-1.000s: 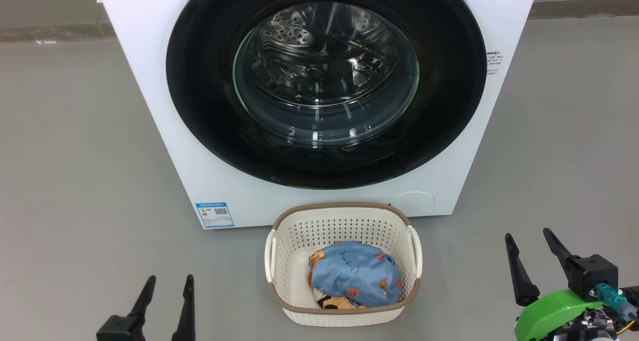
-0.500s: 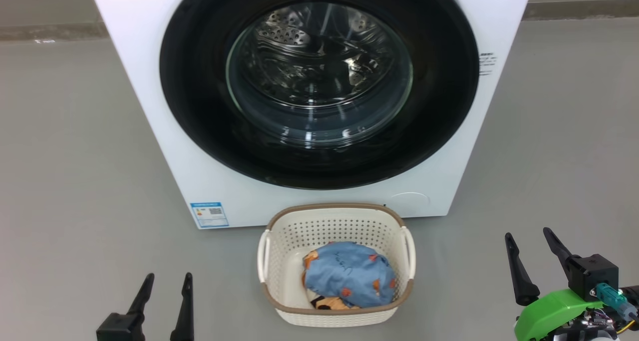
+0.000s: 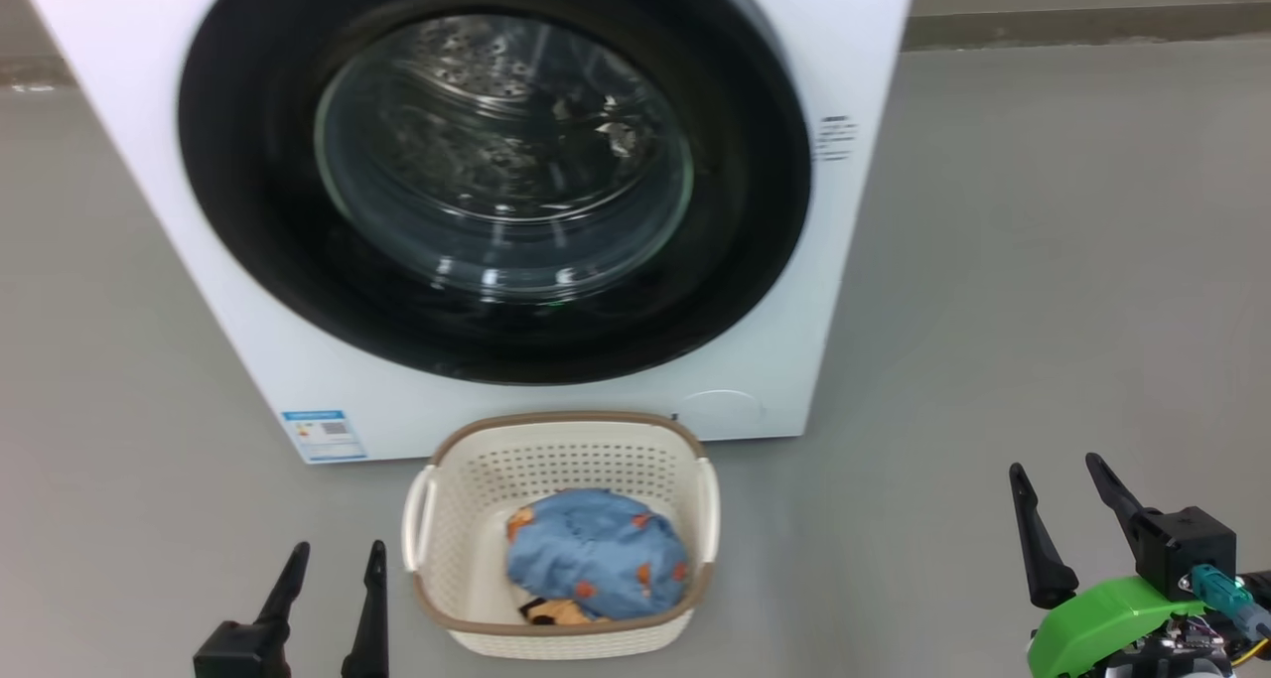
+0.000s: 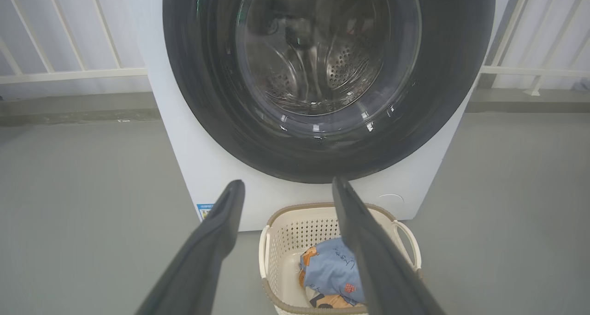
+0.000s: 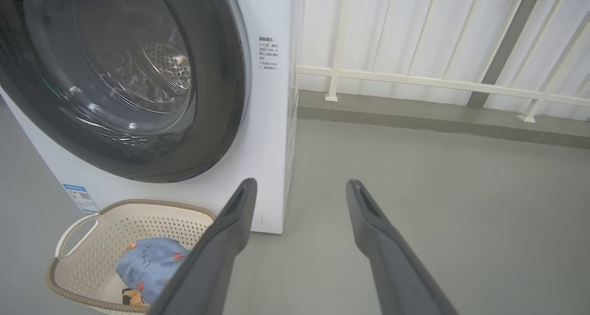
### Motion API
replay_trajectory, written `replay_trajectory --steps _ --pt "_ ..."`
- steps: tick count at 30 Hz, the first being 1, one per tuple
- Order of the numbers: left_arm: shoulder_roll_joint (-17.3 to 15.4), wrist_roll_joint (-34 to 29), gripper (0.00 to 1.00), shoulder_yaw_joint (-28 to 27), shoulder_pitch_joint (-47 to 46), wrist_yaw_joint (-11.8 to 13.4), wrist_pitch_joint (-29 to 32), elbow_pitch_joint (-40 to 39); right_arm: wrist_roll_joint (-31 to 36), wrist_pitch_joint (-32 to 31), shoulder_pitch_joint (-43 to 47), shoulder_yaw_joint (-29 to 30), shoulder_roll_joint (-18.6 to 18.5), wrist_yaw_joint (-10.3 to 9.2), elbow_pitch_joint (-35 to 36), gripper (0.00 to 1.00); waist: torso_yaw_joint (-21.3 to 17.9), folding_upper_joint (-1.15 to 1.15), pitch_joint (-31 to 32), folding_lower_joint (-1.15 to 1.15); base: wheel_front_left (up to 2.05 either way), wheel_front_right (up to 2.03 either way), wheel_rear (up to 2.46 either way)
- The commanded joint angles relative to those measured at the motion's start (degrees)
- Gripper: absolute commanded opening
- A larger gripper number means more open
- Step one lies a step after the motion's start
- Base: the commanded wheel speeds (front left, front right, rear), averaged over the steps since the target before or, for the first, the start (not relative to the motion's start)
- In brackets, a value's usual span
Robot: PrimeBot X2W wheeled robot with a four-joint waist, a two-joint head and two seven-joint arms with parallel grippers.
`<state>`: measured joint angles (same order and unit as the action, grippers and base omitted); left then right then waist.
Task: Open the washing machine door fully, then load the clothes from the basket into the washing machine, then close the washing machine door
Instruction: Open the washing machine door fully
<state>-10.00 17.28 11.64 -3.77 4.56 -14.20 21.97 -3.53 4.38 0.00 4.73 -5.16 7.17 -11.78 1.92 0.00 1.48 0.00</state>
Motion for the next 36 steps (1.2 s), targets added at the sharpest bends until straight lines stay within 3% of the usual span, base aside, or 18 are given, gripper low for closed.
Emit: replay_trajectory --steps 1,12,36 --pt "-0.98 0.48 1.0 -1.98 -2.48 -0.52 -0.73 -1.94 -0.11 0.48 -0.71 -0.91 -0.64 0.32 1.66 1.0 -0.05 0.0 0.0 0.0 0.98 0.98 -1.97" --pt "-1.31 -0.11 1.0 -1.47 -2.29 -0.72 -0.77 -2.14 -0.43 0.56 -0.74 -0.6 -0.84 0.32 1.6 1.0 -0.17 0.0 -0.08 0.0 0.54 0.54 -1.08" --pt "-1.1 -0.29 1.0 -1.77 -1.72 -0.33 -0.79 -2.35 -0.43 0.46 -1.04 -0.39 -0.56 0.32 1.34 1.0 -0.16 0.0 -0.09 0.0 0.0 0.0 -0.01"
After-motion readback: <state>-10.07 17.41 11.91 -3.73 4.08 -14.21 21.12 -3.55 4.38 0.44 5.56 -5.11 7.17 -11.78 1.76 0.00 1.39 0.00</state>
